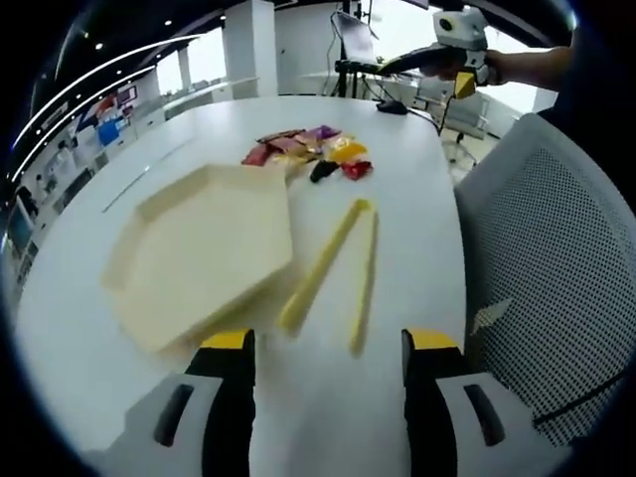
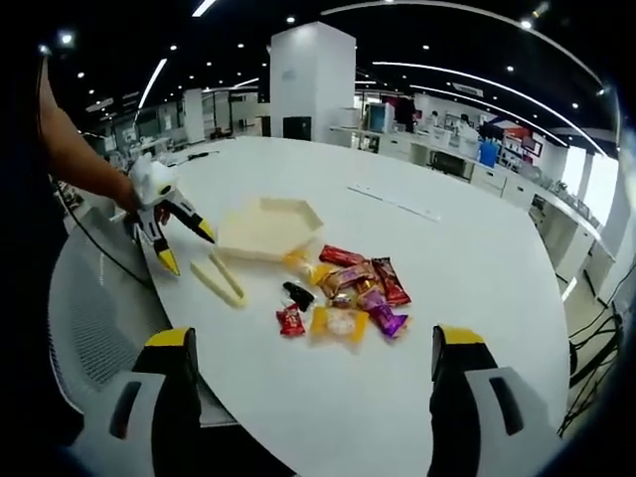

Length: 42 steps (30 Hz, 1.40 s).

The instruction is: Place the target food into the container with the food tongs after gripping and lifting it, then release it inside without dropping or visibly crushing the food.

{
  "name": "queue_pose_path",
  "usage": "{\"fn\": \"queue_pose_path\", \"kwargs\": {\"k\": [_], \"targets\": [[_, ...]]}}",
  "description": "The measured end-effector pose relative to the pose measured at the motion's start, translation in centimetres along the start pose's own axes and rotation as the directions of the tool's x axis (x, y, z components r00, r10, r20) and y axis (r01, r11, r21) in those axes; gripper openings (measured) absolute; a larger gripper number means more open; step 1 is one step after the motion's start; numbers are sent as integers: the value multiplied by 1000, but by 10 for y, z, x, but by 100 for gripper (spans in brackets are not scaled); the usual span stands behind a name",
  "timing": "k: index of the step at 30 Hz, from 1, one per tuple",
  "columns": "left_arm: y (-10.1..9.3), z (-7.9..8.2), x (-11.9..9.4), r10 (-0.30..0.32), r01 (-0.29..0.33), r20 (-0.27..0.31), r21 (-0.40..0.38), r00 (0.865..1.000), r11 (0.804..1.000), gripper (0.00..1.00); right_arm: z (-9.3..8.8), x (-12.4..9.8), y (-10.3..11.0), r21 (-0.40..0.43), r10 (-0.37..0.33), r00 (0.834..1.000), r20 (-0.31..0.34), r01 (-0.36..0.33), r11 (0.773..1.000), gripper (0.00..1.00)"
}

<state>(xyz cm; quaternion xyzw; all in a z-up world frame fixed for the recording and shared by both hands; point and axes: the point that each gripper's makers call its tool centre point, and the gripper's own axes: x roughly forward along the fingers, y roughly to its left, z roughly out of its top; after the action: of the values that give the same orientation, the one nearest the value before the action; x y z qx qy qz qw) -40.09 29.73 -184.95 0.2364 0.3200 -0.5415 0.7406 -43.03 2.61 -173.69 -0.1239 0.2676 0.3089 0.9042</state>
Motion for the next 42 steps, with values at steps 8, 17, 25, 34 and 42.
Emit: {"fn": "queue_pose_path", "kwargs": {"k": [8,17,25,34,42], "targets": [[1,3,7,-39,41,-25,68,999,997,41,-5,-1,1,6,11,1000,-12,-11,1000,93],[1,10,14,-55,62,-52,133,997,989,30,-2,0,-3,3,21,1000,-13,-21,1000,91],[-5,9,14,-69,80,-77,155,995,985,11,-1,3,-1,-6,38,999,-18,-38,999,90],[-24,26,12,-105,106,-11,130,994,986,3,5,4,3,-11,61,998,-12,-61,998,87],[-30,52,8,-130,122,55,126,990,984,1,10,8,8,-15,80,997,-4,-80,997,86]]}}
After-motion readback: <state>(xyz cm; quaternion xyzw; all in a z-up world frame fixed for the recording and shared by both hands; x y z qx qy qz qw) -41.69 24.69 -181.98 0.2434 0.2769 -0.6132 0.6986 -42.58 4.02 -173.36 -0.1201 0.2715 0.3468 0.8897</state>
